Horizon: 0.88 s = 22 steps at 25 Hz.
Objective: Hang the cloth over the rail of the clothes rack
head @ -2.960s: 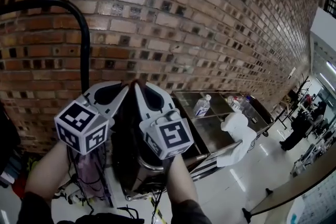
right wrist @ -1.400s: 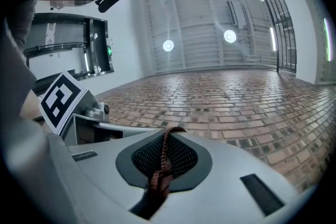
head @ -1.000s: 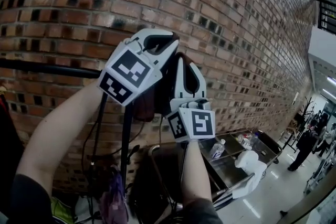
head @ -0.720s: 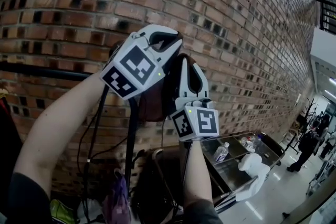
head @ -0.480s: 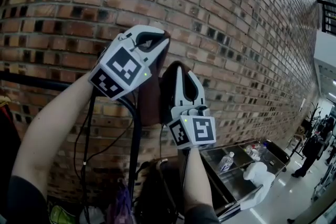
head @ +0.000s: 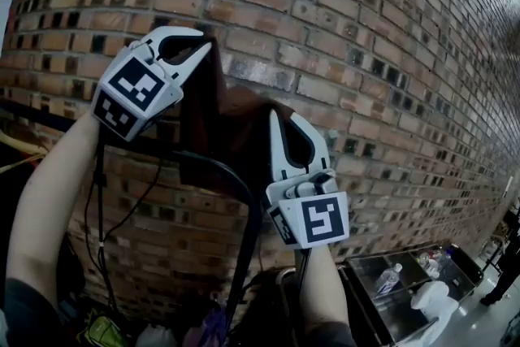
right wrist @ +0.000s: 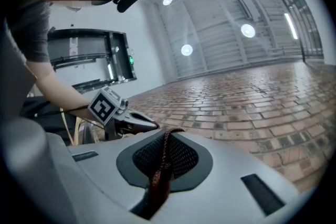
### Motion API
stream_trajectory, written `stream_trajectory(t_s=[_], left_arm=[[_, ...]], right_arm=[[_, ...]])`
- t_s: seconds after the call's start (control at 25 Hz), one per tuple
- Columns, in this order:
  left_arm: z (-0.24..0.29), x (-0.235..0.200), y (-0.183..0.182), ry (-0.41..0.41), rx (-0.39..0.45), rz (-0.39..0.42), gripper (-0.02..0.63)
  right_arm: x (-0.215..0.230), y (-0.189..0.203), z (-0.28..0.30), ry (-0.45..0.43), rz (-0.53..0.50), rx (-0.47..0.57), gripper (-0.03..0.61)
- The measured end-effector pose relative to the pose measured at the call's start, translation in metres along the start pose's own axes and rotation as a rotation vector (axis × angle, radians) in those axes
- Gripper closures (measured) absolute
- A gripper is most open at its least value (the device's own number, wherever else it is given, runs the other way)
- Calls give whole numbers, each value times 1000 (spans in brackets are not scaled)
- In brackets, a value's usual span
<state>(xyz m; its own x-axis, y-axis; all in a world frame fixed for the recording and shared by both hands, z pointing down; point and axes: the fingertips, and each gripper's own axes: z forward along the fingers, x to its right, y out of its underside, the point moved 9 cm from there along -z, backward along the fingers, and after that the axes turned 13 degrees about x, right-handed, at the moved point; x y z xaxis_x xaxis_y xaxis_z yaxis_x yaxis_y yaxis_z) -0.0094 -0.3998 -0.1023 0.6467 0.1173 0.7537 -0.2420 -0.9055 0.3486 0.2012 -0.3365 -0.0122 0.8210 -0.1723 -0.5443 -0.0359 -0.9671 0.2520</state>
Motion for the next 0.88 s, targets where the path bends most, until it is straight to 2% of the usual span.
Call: stream_trajectory(t_s=[0.08,0.2,0.32,0.44,0.56,0.76,0.88], left_arm=[[-16,-16,3,13,-39,26,591],[-44,-44,6,28,-70,11,591],[-72,-69,8,28,-49,-33,591],[-97,-87,9,42,-26,-15,591],[-120,-94,9,62,-13,-32,591],[-147,-101,7,71,13,22,591],[-163,-104,4,81,-3,64,591]], right_arm=[[-18,-5,13,-70,-86,-53,543],[-37,-12,33,-84,-133,-102,543],[-50,-18,46,-85,-199,-112,543],[-63,-21,54,-74,-296,-141,543],[-81,-31,58,-92,-365,-161,543],[-112,-41,70,-90,-408,-168,543],[-131,-44,76,-85,-408,-189,543]])
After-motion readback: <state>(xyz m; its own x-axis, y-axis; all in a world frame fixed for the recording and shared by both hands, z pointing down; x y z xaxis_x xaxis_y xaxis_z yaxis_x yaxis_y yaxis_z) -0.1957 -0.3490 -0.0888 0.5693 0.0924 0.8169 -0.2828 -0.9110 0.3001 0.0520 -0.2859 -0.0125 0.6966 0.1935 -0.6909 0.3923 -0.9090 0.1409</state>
